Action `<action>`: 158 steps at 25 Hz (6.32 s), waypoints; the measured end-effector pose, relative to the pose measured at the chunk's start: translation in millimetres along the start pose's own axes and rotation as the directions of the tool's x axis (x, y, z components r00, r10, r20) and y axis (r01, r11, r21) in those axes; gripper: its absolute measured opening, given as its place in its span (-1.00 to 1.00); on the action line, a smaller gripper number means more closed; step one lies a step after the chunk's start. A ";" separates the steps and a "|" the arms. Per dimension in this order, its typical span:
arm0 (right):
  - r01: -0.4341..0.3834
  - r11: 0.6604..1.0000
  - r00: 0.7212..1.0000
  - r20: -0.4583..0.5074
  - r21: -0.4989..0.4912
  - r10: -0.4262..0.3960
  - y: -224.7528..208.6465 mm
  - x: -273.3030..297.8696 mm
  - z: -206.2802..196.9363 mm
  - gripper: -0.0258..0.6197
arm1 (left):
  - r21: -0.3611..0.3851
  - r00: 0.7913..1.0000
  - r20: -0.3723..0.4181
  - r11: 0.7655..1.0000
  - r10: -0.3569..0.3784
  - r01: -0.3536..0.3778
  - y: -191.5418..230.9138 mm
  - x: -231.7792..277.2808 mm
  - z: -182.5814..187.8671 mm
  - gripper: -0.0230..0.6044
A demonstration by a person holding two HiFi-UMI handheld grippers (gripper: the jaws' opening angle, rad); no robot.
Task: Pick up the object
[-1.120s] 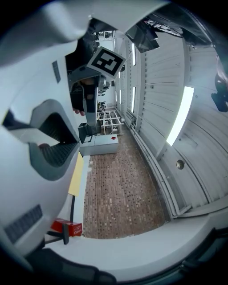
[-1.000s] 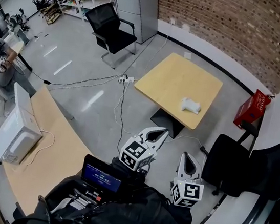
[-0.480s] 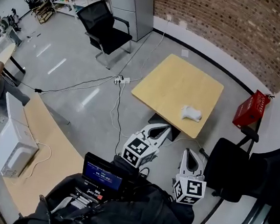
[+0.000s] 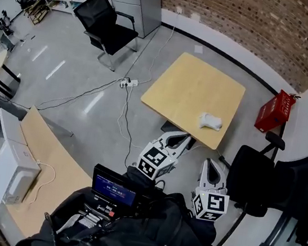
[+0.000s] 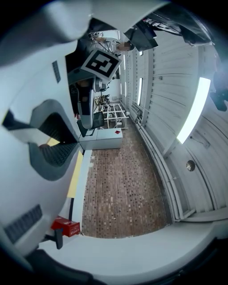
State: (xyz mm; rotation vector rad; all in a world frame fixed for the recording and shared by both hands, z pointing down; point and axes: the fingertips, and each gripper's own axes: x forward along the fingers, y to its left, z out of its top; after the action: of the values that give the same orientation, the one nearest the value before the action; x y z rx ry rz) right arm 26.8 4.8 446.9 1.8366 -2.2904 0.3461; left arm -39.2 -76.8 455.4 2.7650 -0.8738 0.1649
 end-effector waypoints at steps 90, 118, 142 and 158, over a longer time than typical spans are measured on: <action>-0.421 0.716 0.801 -0.599 -0.557 0.005 -180.8 309.5 -263.0 -0.68 | -0.242 0.850 -0.503 0.918 0.158 -0.314 150.5 184.7 -195.4 -0.94; -0.285 0.567 0.872 -0.455 -0.772 -0.181 -186.7 327.6 -273.0 -0.58 | -0.234 0.839 -0.511 0.908 0.189 -0.347 162.4 155.8 -209.9 -0.94; 0.223 0.660 0.962 0.052 -0.717 -0.268 -175.5 223.8 34.4 -0.58 | -0.114 0.977 -0.136 0.977 0.163 -0.179 130.6 197.7 7.3 -0.94; 0.301 0.839 0.952 0.197 -0.454 -0.235 -185.7 188.6 140.1 -0.58 | 0.000 0.988 0.068 0.990 0.139 -0.139 120.3 204.0 112.9 -0.94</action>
State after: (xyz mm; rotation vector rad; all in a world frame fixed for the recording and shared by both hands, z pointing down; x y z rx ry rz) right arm 167.2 -250.9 379.3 1.9073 -1.9121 -0.3720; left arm 61.6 -313.8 405.4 2.7279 -1.0850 0.0981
